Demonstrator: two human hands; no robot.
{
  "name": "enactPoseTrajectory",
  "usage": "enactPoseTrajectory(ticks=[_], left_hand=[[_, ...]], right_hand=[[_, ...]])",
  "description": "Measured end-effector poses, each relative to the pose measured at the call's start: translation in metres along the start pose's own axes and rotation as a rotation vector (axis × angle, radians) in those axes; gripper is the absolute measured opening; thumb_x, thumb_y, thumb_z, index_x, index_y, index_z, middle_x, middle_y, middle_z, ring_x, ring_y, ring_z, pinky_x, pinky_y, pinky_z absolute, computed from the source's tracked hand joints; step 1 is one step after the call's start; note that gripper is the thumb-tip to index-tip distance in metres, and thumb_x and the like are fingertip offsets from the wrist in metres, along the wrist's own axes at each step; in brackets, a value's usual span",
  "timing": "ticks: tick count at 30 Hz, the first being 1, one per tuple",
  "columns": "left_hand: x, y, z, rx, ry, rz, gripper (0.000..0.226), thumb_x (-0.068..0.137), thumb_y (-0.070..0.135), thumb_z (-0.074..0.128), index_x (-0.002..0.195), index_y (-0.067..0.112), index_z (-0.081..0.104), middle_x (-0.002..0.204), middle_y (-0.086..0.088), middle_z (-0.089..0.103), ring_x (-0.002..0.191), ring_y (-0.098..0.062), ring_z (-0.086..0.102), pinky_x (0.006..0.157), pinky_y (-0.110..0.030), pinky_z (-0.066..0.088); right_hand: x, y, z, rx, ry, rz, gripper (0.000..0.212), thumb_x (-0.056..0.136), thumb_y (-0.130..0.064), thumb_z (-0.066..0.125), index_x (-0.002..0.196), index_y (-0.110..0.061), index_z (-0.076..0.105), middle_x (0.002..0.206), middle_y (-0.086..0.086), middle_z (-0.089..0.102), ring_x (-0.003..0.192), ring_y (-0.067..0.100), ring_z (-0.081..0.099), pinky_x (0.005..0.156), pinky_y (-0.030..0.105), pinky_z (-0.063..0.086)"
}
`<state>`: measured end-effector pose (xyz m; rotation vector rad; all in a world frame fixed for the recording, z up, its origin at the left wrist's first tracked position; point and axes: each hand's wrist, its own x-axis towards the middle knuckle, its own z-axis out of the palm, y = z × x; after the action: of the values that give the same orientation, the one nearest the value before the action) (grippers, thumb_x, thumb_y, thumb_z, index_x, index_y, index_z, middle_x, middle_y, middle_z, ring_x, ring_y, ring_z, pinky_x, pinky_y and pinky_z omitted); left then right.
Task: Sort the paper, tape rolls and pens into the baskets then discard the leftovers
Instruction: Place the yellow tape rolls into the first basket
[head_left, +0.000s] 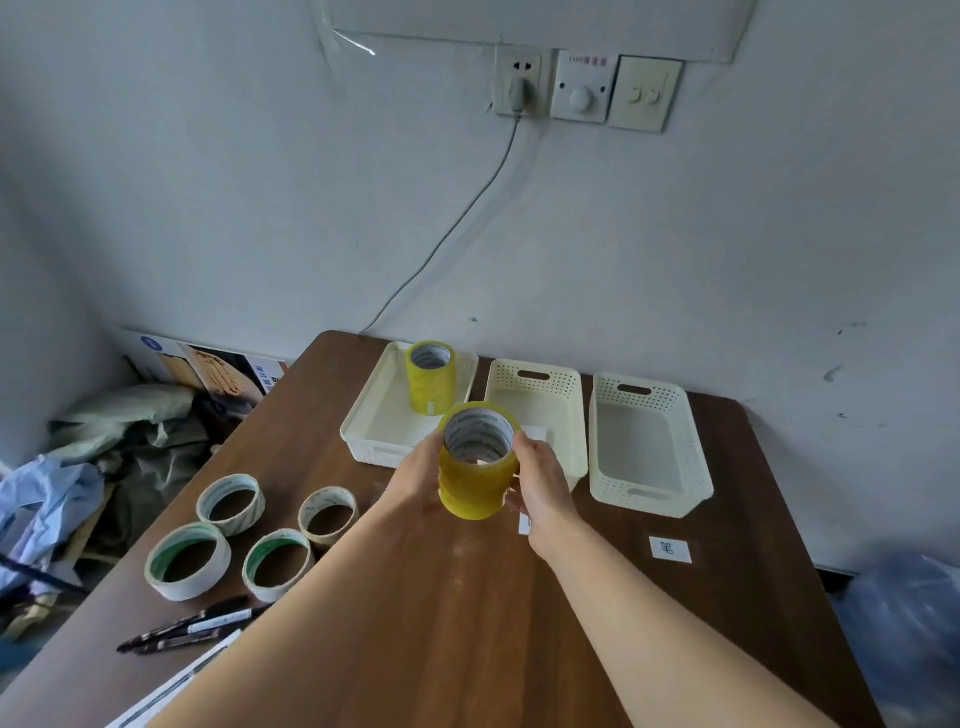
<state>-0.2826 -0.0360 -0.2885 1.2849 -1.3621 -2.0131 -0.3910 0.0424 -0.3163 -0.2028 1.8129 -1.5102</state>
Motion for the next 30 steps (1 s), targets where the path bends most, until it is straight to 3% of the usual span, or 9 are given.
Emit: enactPoseTrajectory(ticks=[5,9,12,24,30], left_hand=[[0.046,0.03,-0.02,0.148,0.019,0.01,0.04,0.097,0.046,0.034,0.109,0.019,0.061,0.12,-0.008,0.06,0.11,-0.028,0.058,0.094,-0.044,0.05],[0.083,0.048,-0.037,0.185,0.039,0.012,0.051,0.095,0.054,0.033,0.134,0.024,0.048,0.137,-0.005,0.051,0.121,-0.027,0.05,0.089,-0.039,0.044],[0.112,0.06,-0.048,0.192,0.056,0.034,0.055,0.096,0.055,0.032,0.142,0.025,0.037,0.146,-0.006,0.043,0.128,-0.028,0.045,0.095,-0.042,0.042],[0.208,0.056,-0.078,0.191,0.056,-0.059,0.056,0.094,0.055,0.034,0.137,0.019,0.039,0.136,-0.006,0.048,0.12,-0.028,0.049,0.096,-0.042,0.043],[0.239,0.037,-0.083,0.208,0.02,-0.122,0.06,0.091,0.058,0.036,0.138,0.021,0.039,0.134,-0.004,0.048,0.119,-0.027,0.049,0.098,-0.044,0.044]], right_hand=[[0.03,-0.022,0.033,0.032,-0.026,-0.015,0.027,0.094,-0.044,0.046,0.114,-0.026,0.054,0.116,0.003,0.059,0.106,0.022,0.058,0.094,0.042,0.049],[0.058,-0.038,0.062,0.043,-0.034,-0.03,0.025,0.093,-0.044,0.048,0.112,-0.027,0.054,0.116,0.001,0.058,0.109,0.022,0.055,0.097,0.042,0.047],[0.079,-0.045,0.083,0.054,-0.036,-0.041,0.025,0.093,-0.042,0.049,0.111,-0.027,0.055,0.117,0.005,0.059,0.112,0.024,0.056,0.101,0.047,0.046],[0.146,-0.036,0.129,0.056,0.009,0.025,0.027,0.093,-0.04,0.052,0.116,-0.025,0.056,0.118,0.002,0.06,0.11,0.019,0.056,0.097,0.04,0.047],[0.168,-0.018,0.137,0.015,0.053,0.078,0.029,0.094,-0.042,0.05,0.118,-0.027,0.055,0.121,0.0,0.058,0.112,0.02,0.055,0.102,0.045,0.045]])
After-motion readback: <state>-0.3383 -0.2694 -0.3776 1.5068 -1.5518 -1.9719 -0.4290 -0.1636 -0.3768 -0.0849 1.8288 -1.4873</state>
